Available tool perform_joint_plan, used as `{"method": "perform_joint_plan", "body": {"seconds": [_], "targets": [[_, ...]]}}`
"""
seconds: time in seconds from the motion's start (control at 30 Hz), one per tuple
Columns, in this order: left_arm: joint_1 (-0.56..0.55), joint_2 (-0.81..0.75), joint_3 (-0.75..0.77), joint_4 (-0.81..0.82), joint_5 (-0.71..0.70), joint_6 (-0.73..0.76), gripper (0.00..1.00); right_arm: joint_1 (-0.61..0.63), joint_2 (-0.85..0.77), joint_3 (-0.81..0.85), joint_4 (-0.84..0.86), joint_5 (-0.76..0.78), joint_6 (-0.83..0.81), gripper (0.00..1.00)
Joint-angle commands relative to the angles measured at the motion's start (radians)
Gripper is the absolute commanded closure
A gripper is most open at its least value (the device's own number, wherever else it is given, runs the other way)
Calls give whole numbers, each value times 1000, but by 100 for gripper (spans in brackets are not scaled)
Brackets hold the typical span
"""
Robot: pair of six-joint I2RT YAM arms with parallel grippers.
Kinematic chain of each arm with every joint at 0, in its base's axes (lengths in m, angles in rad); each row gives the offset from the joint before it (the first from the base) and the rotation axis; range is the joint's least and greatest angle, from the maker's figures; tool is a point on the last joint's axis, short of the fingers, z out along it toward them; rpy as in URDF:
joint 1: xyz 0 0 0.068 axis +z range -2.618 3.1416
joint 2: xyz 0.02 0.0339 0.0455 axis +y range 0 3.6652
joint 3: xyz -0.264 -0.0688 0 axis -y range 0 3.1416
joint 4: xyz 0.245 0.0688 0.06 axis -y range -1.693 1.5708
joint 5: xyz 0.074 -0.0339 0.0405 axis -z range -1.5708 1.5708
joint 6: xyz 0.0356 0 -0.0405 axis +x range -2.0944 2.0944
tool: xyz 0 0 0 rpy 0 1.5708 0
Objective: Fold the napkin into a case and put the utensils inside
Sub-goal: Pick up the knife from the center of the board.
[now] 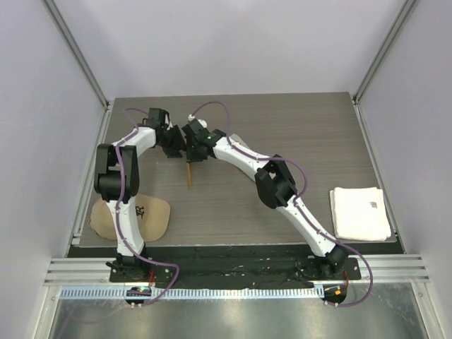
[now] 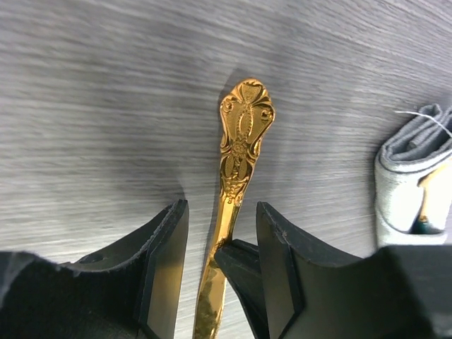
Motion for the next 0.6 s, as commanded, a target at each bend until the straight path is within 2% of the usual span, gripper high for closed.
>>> {"method": "perform_joint_plan", "body": {"seconds": [0.0, 0.23, 0.3, 0.4, 0.57], "targets": [[-69, 8, -83, -39, 80, -73, 52, 30, -9, -38, -162, 98, -99, 99], [-60, -47, -179, 85, 109, -188, 54, 52, 17, -11, -200, 120, -118, 99], [-48, -67, -227, 136, 135, -238, 57, 58, 27, 7, -234, 136, -125, 99], [-43, -65, -230, 153, 155, -245, 61, 67, 37, 41, -291, 173, -147, 99], [-39, -81, -261, 190, 164, -265, 61, 72, 15, -2, -298, 163, -147, 99]]}}
